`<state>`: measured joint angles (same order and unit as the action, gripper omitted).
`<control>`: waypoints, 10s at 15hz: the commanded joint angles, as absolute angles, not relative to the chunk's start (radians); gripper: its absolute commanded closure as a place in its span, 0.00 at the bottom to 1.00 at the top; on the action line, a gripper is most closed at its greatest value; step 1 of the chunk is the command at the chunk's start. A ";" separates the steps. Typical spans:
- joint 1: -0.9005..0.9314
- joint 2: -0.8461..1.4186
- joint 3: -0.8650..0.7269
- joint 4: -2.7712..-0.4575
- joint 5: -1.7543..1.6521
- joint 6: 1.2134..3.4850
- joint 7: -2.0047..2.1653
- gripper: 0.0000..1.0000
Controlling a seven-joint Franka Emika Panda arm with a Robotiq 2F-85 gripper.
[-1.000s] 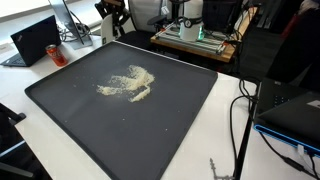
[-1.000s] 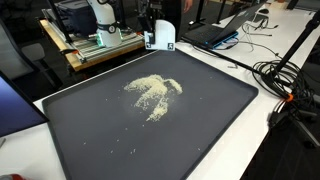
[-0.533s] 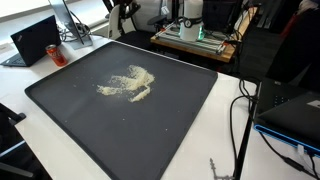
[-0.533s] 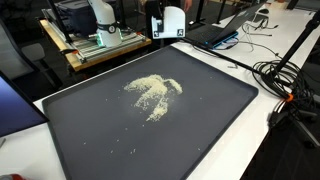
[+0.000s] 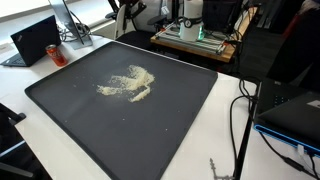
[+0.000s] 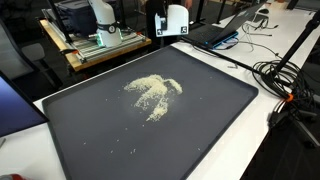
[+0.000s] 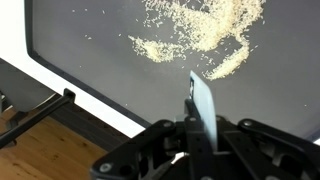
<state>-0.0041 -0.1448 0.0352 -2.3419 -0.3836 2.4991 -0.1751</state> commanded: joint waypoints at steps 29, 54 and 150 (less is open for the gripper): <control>0.258 0.146 0.254 -2.223 -0.687 2.142 -0.077 0.99; 0.117 0.247 0.153 -1.932 -0.230 2.036 -0.218 0.99; -0.579 0.561 -0.083 -1.806 0.671 1.862 -0.637 0.99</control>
